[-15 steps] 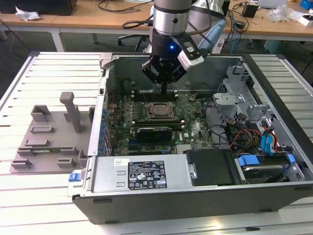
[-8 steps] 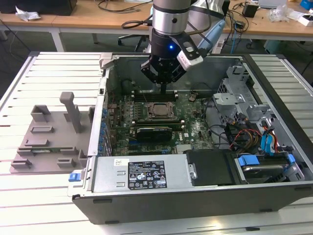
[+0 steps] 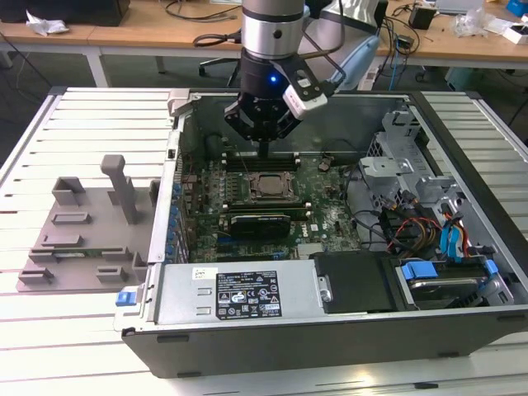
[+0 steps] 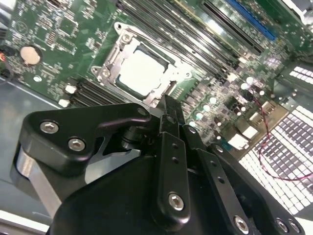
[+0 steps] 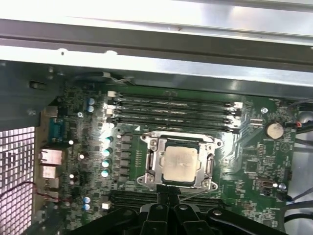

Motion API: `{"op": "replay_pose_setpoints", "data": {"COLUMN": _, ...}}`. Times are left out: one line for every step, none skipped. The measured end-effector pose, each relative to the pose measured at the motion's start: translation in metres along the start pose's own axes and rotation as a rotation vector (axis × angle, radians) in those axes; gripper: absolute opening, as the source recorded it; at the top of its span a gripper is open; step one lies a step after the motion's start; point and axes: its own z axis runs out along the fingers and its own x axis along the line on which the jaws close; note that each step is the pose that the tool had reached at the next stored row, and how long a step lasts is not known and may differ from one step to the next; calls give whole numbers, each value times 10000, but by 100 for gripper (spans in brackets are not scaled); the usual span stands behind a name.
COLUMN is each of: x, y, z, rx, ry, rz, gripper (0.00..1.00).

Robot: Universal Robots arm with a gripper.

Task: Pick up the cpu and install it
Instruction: 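Install the first cpu locking lever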

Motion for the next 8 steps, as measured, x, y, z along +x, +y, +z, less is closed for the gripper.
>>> {"op": "replay_pose_setpoints", "data": {"x": 36, "y": 3, "z": 0, "rx": 1, "ry": 1, "rz": 1, "gripper": 11}}
{"op": "replay_pose_setpoints", "data": {"x": 60, "y": 5, "z": 0, "rx": 0, "ry": 0, "rz": -1, "gripper": 11}}
{"op": "replay_pose_setpoints", "data": {"x": 78, "y": 6, "z": 0, "rx": 0, "ry": 1, "rz": -2, "gripper": 11}}
{"op": "replay_pose_setpoints", "data": {"x": 100, "y": 8, "z": 0, "rx": 0, "ry": 1, "rz": -1, "gripper": 11}}
{"op": "replay_pose_setpoints", "data": {"x": 122, "y": 10, "z": 0, "rx": 1, "ry": 1, "rz": 0, "gripper": 11}}
{"op": "replay_pose_setpoints", "data": {"x": 142, "y": 12, "z": 0, "rx": 0, "ry": 0, "rz": 1, "gripper": 11}}
{"op": "replay_pose_setpoints", "data": {"x": 161, "y": 13, "z": 1, "rx": 0, "ry": 1, "rz": 0, "gripper": 11}}
{"op": "replay_pose_setpoints", "data": {"x": 181, "y": 15, "z": 1, "rx": 0, "ry": 0, "rz": -1, "gripper": 11}}
